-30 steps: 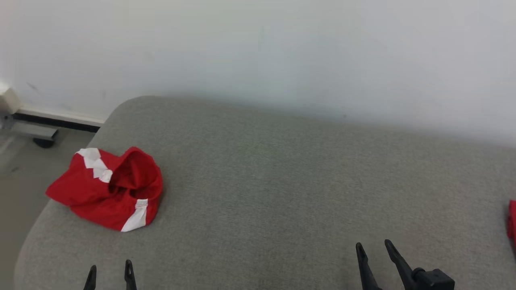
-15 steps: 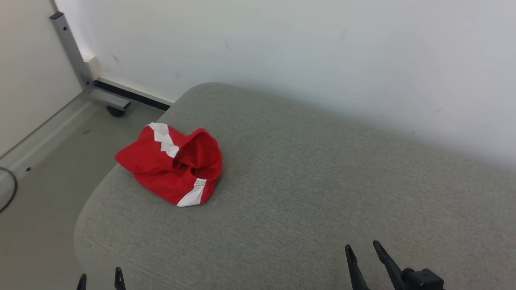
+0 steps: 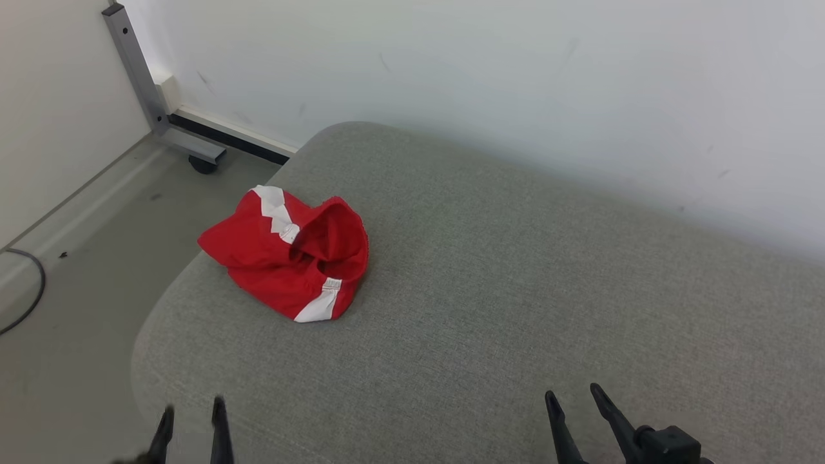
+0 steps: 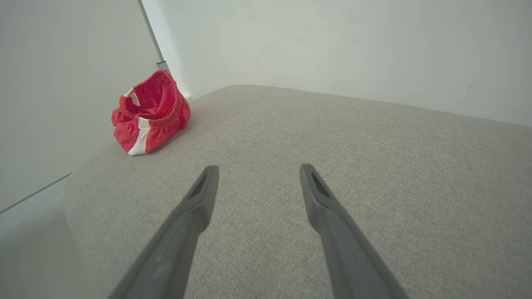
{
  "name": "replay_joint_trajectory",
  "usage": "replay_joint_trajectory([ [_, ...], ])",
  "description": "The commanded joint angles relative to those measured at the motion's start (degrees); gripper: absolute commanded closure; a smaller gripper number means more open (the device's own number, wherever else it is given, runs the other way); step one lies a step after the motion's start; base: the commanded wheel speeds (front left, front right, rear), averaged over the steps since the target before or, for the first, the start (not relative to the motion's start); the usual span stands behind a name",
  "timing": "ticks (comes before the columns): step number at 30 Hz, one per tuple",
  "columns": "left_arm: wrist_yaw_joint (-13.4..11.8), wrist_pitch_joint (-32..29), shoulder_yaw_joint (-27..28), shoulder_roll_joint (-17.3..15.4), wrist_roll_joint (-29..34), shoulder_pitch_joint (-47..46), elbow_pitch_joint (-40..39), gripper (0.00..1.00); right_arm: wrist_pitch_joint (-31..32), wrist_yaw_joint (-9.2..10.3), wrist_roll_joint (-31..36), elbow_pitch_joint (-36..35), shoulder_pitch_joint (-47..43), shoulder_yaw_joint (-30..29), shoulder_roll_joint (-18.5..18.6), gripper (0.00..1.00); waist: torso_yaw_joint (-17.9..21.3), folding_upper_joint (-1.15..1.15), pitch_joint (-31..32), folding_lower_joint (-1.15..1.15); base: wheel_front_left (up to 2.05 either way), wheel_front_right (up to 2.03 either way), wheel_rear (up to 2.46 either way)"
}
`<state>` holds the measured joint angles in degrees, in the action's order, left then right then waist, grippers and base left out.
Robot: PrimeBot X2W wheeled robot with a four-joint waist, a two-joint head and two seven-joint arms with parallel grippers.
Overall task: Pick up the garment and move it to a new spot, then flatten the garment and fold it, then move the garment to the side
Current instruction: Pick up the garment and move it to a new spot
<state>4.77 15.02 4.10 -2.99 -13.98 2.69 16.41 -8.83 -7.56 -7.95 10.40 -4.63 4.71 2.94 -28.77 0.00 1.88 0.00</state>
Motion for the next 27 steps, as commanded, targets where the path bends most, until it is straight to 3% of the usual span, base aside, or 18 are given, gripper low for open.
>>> replay_joint_trajectory([
  [1, 0.42, -0.16, -0.65, -0.81, 0.33, -2.99, 1.49, 0.00, 0.41, 0.12, 0.62, -0.40, -0.24, 0.42, -0.14, 0.00, 0.25, 0.00, -0.61, 0.00, 0.00, 0.00, 0.00],
  [10, 2.03, -4.94, 0.39, -3.63, -6.08, -25.33, 18.88, 0.00, 4.84, 0.13, 4.46, -4.86, 2.31, 3.35, 0.12, 0.00, 6.46, 0.00, -6.86, 0.00, 0.00, 0.00, 0.00],
  [20, 2.73, -12.12, 4.58, -8.92, -15.74, -42.90, 32.97, 0.00, 10.85, 0.13, 5.97, -13.64, 4.26, 5.09, 4.41, 0.00, 15.46, 0.00, -17.89, 0.00, 0.00, 0.00, 0.00],
  [27, 1.68, -22.77, 7.19, -11.32, -20.68, -50.28, 41.78, 0.00, 12.68, 0.13, 5.92, -18.13, 5.25, 5.76, 5.67, 0.00, 19.48, 0.00, -23.13, 0.00, 0.00, 0.00, 0.00],
])
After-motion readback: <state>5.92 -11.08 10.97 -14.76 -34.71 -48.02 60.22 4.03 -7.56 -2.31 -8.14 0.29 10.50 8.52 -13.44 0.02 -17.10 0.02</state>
